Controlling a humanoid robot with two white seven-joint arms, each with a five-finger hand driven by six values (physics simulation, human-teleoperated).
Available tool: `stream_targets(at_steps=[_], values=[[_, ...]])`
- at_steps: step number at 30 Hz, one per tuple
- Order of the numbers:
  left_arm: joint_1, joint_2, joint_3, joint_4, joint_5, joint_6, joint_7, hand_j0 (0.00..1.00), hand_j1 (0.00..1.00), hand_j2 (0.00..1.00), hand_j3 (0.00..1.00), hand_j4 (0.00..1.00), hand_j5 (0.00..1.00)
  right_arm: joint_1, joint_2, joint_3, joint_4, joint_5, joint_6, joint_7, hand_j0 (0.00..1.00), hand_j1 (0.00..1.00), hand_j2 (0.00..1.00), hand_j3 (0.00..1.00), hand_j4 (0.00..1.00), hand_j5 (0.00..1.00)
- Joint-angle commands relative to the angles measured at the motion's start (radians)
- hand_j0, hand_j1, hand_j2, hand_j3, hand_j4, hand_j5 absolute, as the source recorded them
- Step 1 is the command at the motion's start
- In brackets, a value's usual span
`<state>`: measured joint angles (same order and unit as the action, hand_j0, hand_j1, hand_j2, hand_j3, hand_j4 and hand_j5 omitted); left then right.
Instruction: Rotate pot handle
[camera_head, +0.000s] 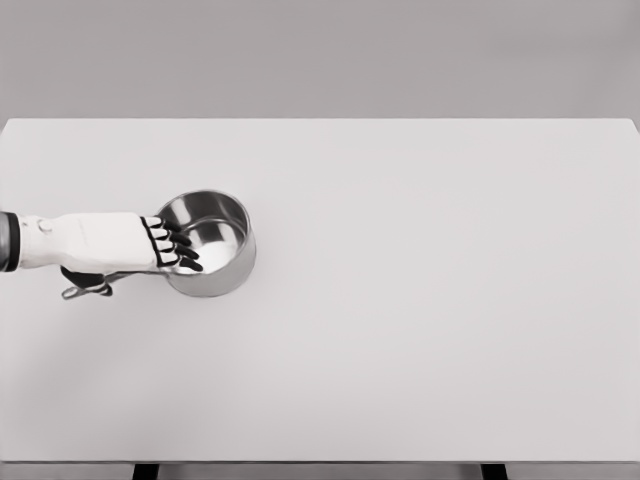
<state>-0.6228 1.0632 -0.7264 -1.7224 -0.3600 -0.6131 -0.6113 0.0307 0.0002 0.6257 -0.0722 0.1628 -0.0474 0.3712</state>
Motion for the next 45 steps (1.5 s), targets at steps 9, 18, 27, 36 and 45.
stream_targets(at_steps=[9,18,27,36,45], values=[[-0.011,-0.006,0.030,0.046,-0.077,0.002,0.000,1.00,1.00,1.00,1.00,1.00,1.00,0.000,0.000,0.000,0.000,0.000,0.000,0.000,1.00,1.00,1.00,1.00,1.00,1.00],[-0.018,-0.012,0.041,0.076,-0.142,0.002,0.000,1.00,1.00,1.00,1.00,1.00,1.00,0.000,0.000,0.000,0.000,0.000,0.000,0.000,1.00,1.00,1.00,1.00,1.00,1.00],[-0.032,-0.025,0.042,0.090,-0.162,0.002,0.000,1.00,1.00,1.00,1.00,1.00,1.00,0.000,0.000,0.000,0.000,0.000,0.000,0.000,1.00,1.00,1.00,1.00,1.00,1.00],[-0.038,-0.023,0.042,0.063,-0.117,0.002,0.000,1.00,1.00,1.00,1.00,1.00,1.00,0.000,0.000,0.000,0.000,0.000,0.000,0.000,1.00,1.00,1.00,1.00,1.00,1.00],[-0.041,-0.008,0.087,0.147,0.276,0.002,0.000,1.00,1.00,1.00,1.00,1.00,1.00,0.000,0.000,0.000,0.000,0.000,0.000,0.000,1.00,1.00,1.00,1.00,1.00,1.00]])
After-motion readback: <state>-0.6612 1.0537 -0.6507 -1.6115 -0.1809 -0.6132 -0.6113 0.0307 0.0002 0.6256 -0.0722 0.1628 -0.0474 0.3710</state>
